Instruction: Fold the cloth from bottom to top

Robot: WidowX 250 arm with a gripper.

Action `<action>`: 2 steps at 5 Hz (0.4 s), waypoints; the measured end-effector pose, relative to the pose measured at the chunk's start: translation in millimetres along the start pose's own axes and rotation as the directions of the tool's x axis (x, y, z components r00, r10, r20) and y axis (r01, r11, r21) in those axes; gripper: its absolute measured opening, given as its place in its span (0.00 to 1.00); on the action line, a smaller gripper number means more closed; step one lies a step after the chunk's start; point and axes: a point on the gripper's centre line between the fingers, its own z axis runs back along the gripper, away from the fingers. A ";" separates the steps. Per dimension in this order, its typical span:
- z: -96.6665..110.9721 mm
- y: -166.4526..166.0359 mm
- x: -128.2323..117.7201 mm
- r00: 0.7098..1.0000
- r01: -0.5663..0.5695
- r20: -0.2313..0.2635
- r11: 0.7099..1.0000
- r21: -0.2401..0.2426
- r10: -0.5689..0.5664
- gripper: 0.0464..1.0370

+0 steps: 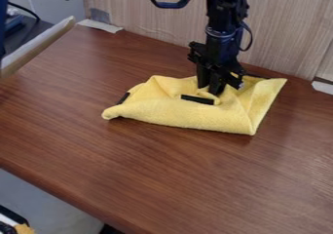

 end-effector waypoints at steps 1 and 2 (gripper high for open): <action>4.6 -2.5 -0.5 1.000 0.003 0.012 1.000 0.003 -0.003 0.71; 14.9 -1.1 0.0 0.999 -0.004 0.033 1.000 0.001 0.004 0.95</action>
